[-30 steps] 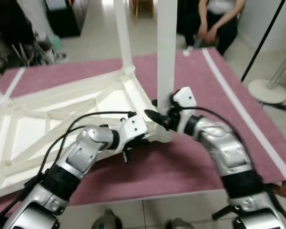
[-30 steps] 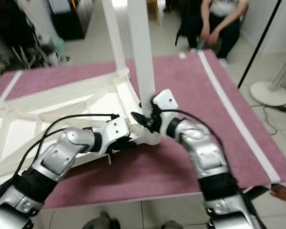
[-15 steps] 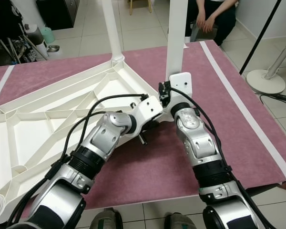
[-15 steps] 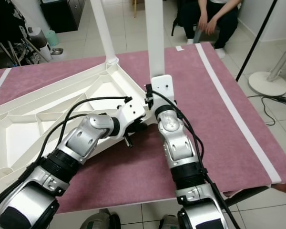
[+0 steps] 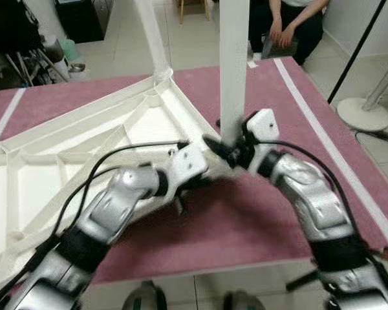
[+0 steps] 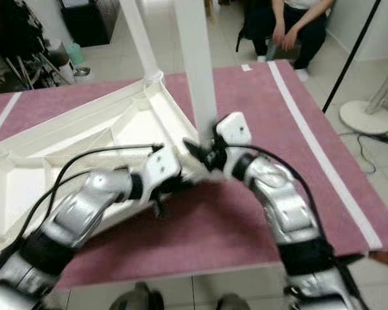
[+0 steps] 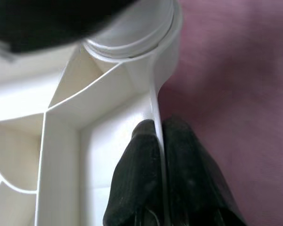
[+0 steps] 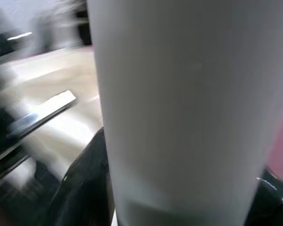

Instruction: Building children table

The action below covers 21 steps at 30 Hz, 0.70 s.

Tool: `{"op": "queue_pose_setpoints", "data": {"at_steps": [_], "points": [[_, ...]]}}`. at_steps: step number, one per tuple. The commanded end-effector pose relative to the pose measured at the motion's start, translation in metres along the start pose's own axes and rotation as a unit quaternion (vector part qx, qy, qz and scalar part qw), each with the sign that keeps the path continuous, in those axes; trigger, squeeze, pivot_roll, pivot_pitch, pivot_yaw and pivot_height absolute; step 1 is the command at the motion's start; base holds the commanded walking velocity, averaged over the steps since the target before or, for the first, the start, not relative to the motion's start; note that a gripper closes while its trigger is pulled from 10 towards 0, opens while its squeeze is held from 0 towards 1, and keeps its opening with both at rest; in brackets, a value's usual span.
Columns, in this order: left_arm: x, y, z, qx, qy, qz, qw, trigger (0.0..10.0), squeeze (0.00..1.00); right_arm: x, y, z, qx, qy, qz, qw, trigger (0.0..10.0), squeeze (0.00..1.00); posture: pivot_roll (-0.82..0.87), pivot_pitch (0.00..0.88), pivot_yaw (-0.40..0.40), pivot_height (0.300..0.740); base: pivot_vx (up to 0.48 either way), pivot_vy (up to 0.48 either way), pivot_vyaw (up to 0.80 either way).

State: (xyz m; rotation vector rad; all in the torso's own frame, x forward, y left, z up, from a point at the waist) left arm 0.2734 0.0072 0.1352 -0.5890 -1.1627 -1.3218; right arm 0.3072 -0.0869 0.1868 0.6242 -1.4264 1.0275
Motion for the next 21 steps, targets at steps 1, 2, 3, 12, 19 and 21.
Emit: {"op": "queue_pose_setpoints", "data": {"at_steps": [1,2,3,12,19,21], "points": [[0.051,-0.029,0.011,-0.122,-0.094,-0.105,0.983,0.0,0.00,0.001,0.022,-0.009,0.074,-0.006,-0.015,0.997,10.0,0.00,0.03,0.000,0.119,0.740,0.000,0.000,0.00],[0.049,-0.030,0.013,-0.124,-0.091,-0.103,0.983,0.0,0.00,0.000,0.021,-0.009,0.083,-0.004,-0.015,0.996,10.0,0.00,0.03,0.000,0.119,0.740,0.000,0.000,0.00],[0.046,-0.032,0.018,-0.132,-0.088,-0.104,0.982,0.0,0.00,0.000,0.021,-0.009,0.105,0.002,-0.016,0.994,10.0,0.00,0.03,0.000,0.119,0.740,0.000,0.000,0.00],[0.040,-0.012,0.012,-0.077,-0.068,-0.106,0.989,0.0,0.00,-0.001,0.006,-0.023,0.071,0.001,-0.038,0.997,0.0,0.00,0.04,0.000,0.105,0.740,0.000,0.000,0.00],[0.039,0.005,0.001,-0.027,-0.051,-0.100,0.993,0.0,0.00,-0.017,-0.010,-0.029,-0.013,0.028,-0.038,0.999,0.0,0.00,0.04,0.000,0.108,0.740,0.000,0.000,0.00],[0.039,0.005,0.001,-0.027,-0.051,-0.100,0.993,0.0,0.00,-0.017,-0.010,-0.029,-0.013,0.028,-0.038,0.999,0.0,0.00,0.04,0.000,0.108,0.740,0.000,0.000,0.00]]}}
Point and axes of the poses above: a point about 5 cm out from each wrist's last joint towards the gripper, its own z axis pointing back from the gripper into the wrist, its own x axis along the axis of the wrist's last joint, y = z × x, the point moved 5 cm from there along -z, pointing out of the wrist towards the gripper, and after that the axes turned 1 degree about -z, right-handed, at the moved point
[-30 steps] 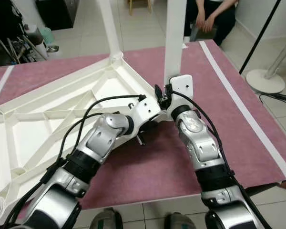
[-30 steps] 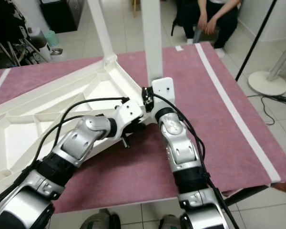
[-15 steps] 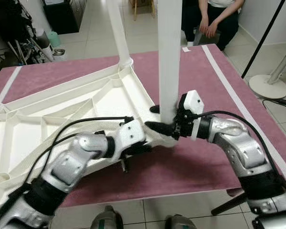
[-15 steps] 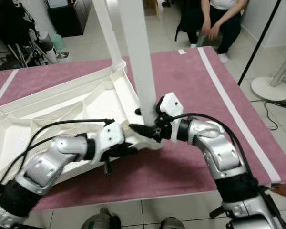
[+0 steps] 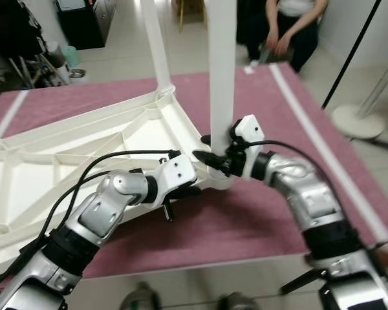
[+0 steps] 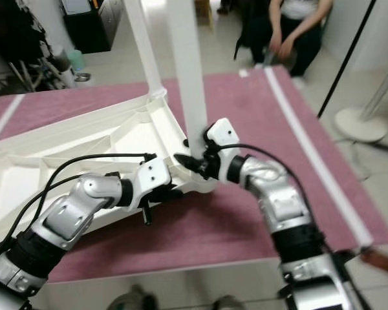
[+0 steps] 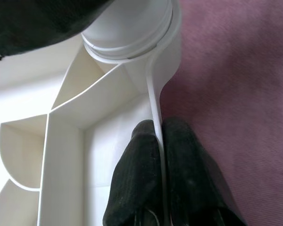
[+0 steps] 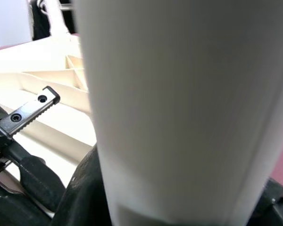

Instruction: Building children table

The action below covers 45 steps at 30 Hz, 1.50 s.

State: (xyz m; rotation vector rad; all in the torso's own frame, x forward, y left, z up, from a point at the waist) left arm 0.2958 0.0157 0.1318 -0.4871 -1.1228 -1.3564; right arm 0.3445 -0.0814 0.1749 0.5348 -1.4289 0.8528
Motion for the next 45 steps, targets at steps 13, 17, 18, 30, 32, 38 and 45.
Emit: {"op": "queue_pose_setpoints", "data": {"at_steps": [13,17,18,30,32,38,45], "points": [[0.0490,-0.0149,0.0067,-0.033,-0.096,-0.079,0.992,0.0,0.00,-0.0018,0.0167,-0.0017,0.067,0.013,0.001,0.998,0.0,0.00,0.04,0.000,0.108,0.740,0.000,0.000,0.00],[0.0490,-0.0149,0.0067,-0.033,-0.096,-0.079,0.992,0.0,0.00,-0.0018,0.0167,-0.0017,0.067,0.013,0.001,0.998,0.0,0.00,0.04,0.000,0.108,0.740,0.000,0.000,0.00],[0.0490,-0.0149,0.0067,-0.033,-0.096,-0.079,0.992,0.0,0.00,-0.0018,0.0167,-0.0017,0.067,0.013,0.001,0.998,0.0,0.00,0.04,0.000,0.108,0.740,0.000,0.000,0.00],[0.0490,-0.0149,0.0067,-0.033,-0.096,-0.079,0.992,0.0,0.00,-0.0018,0.0167,-0.0017,0.067,0.013,0.001,0.998,0.0,0.00,0.04,0.000,0.108,0.740,0.000,0.000,0.00],[0.0490,-0.0149,0.0067,-0.033,-0.096,-0.079,0.992,0.0,0.00,-0.0018,0.0167,-0.0017,0.067,0.013,0.001,0.998,0.0,0.00,0.04,0.000,0.108,0.740,0.000,0.000,0.00],[0.0490,-0.0149,0.0067,-0.033,-0.096,-0.079,0.992,0.0,0.00,-0.0018,0.0167,-0.0017,0.067,0.013,0.001,0.998,0.0,0.00,0.04,0.000,0.108,0.740,0.000,0.000,0.00],[0.0490,-0.0149,0.0067,-0.033,-0.096,-0.079,0.992,0.0,0.00,-0.0018,0.0167,-0.0017,0.067,0.013,0.001,0.998,0.0,0.00,0.04,0.000,0.108,0.740,0.000,0.000,0.00]]}}
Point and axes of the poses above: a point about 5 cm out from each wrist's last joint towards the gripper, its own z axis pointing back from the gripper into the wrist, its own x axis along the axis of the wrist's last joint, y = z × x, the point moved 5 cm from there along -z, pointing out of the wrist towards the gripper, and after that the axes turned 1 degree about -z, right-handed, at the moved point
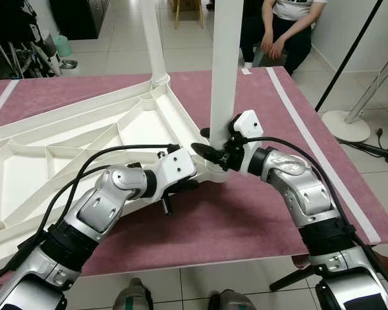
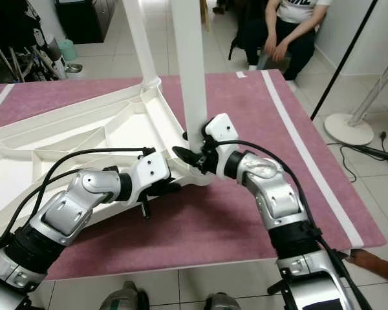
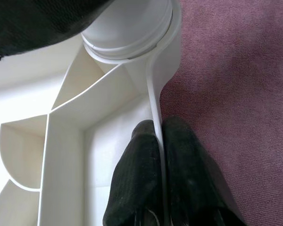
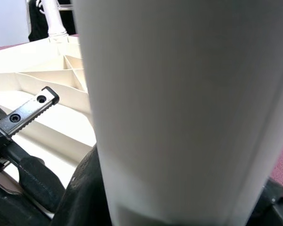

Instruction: Building children table

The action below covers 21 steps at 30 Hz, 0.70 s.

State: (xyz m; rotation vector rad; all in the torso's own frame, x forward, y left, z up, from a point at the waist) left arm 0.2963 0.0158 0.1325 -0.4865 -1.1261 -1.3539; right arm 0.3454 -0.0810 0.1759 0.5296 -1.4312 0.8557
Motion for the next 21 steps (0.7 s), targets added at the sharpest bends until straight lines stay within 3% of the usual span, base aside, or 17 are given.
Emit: {"op": "queue_pose_setpoints", "data": {"at_steps": [1,10,11,12,13,14,15,21], "points": [[0.049,-0.016,0.006,-0.034,-0.095,-0.079,0.992,0.0,0.00,-0.003,0.017,-0.001,0.068,0.012,-0.002,0.998,0.0,0.00,0.04,0.000,0.108,0.740,0.000,0.000,0.00],[0.049,-0.016,0.006,-0.034,-0.095,-0.079,0.992,0.0,0.00,-0.003,0.017,-0.001,0.068,0.012,-0.002,0.998,0.0,0.00,0.04,0.000,0.108,0.740,0.000,0.000,0.00],[0.048,-0.006,0.000,-0.010,-0.084,-0.072,0.994,0.0,0.00,-0.016,0.004,-0.006,0.000,0.041,-0.007,0.999,0.0,0.00,0.04,0.000,0.000,0.740,0.000,0.000,0.00],[0.040,0.018,-0.011,0.063,-0.058,-0.057,0.995,10.0,0.00,-0.021,-0.007,-0.012,-0.118,0.021,-0.008,0.993,10.0,0.00,0.00,0.000,0.000,0.740,0.000,0.000,0.00],[0.033,0.033,-0.018,0.113,-0.039,-0.047,0.992,10.0,0.00,-0.023,-0.012,-0.012,-0.199,0.005,-0.014,0.980,10.0,0.00,0.00,0.000,0.000,0.740,0.000,0.000,0.00],[0.033,0.033,-0.018,0.113,-0.039,-0.047,0.992,10.0,0.00,-0.023,-0.012,-0.012,-0.199,0.005,-0.014,0.980,10.0,0.00,0.00,0.000,0.000,0.740,0.000,0.000,0.00],[0.028,0.042,-0.021,0.143,-0.027,-0.043,0.988,10.0,0.00,-0.023,-0.014,-0.011,-0.247,-0.008,-0.019,0.969,10.0,0.00,0.00,0.000,0.000,0.740,0.000,0.000,0.00],[0.024,0.046,-0.021,0.163,-0.021,-0.034,0.986,10.0,0.00,-0.024,-0.014,-0.010,-0.267,-0.016,-0.024,0.963,10.0,0.00,0.00,0.000,0.000,0.740,0.000,0.000,0.00]]}}
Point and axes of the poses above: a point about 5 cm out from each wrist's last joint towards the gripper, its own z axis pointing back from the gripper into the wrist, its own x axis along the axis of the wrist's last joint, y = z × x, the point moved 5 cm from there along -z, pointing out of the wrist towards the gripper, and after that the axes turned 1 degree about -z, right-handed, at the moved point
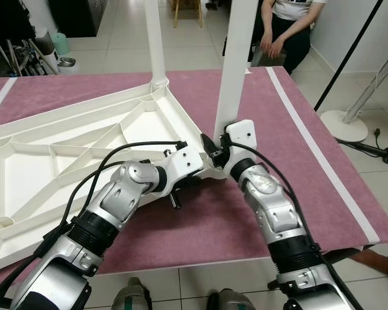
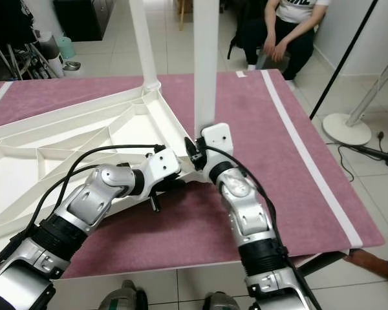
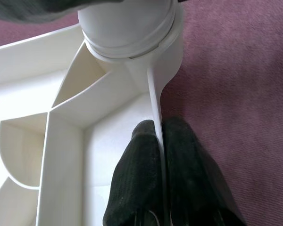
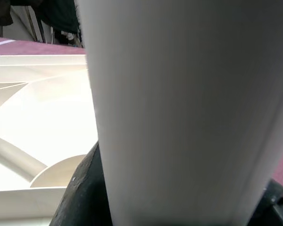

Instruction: Building children table

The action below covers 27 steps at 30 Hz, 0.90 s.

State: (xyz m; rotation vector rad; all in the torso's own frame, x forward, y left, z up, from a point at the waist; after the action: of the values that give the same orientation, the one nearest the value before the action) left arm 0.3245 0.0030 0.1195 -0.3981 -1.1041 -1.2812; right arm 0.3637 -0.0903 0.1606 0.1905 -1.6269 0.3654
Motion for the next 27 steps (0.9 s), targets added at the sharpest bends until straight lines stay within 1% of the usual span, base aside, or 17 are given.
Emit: {"op": "queue_pose_setpoints", "data": {"at_steps": [1,6,11,13,14,15,16,20,21,27], "points": [[0.034,0.027,0.005,0.126,-0.060,-0.044,0.989,10.0,0.00,-0.006,0.005,-0.001,0.003,0.019,0.015,1.000,10.0,0.00,0.00,0.000,0.000,0.740,0.000,0.000,0.00],[0.034,0.027,0.005,0.127,-0.061,-0.044,0.989,10.0,0.00,-0.007,0.004,-0.001,0.001,0.019,0.015,1.000,10.0,0.00,0.00,0.000,0.000,0.740,0.000,0.000,0.00],[0.031,0.029,0.003,0.130,-0.057,-0.048,0.989,10.0,0.00,-0.008,0.004,-0.003,-0.020,0.014,0.019,1.000,10.0,0.00,0.00,0.000,0.000,0.740,0.000,0.000,0.00],[0.023,0.023,0.002,0.116,-0.045,-0.058,0.991,10.0,0.00,-0.010,0.007,-0.001,-0.014,0.015,0.021,1.000,10.0,0.00,0.00,0.000,0.000,0.740,0.000,0.000,0.00],[0.023,0.023,0.002,0.116,-0.045,-0.058,0.991,10.0,0.00,-0.010,0.007,-0.001,-0.014,0.015,0.021,1.000,10.0,0.00,0.00,0.000,0.000,0.740,0.000,0.000,0.00],[0.015,0.018,0.002,0.106,-0.035,-0.058,0.992,10.0,0.00,-0.011,0.008,0.000,-0.009,0.016,0.021,1.000,10.0,0.00,0.00,0.000,0.000,0.740,0.000,0.000,0.00],[0.012,0.016,0.002,0.103,-0.032,-0.056,0.993,10.0,0.00,-0.012,0.009,0.001,-0.006,0.018,0.024,1.000,10.0,0.00,0.00,0.000,0.000,0.740,0.000,0.000,0.00],[0.005,0.012,0.001,0.101,-0.026,-0.048,0.993,10.0,0.00,-0.016,0.010,0.004,0.005,0.023,0.027,0.999,10.0,0.00,0.00,0.000,0.000,0.740,0.000,0.000,0.00],[0.004,0.011,0.001,0.101,-0.026,-0.043,0.994,10.0,0.00,-0.017,0.011,0.005,0.007,0.024,0.028,0.999,10.0,0.00,0.00,0.000,0.141,0.740,0.000,0.000,0.00],[0.004,0.011,0.001,0.101,-0.026,-0.043,0.994,10.0,0.00,-0.017,0.011,0.005,0.007,0.024,0.028,0.999,10.0,0.00,0.00,0.000,0.141,0.740,0.000,0.000,0.00]]}}
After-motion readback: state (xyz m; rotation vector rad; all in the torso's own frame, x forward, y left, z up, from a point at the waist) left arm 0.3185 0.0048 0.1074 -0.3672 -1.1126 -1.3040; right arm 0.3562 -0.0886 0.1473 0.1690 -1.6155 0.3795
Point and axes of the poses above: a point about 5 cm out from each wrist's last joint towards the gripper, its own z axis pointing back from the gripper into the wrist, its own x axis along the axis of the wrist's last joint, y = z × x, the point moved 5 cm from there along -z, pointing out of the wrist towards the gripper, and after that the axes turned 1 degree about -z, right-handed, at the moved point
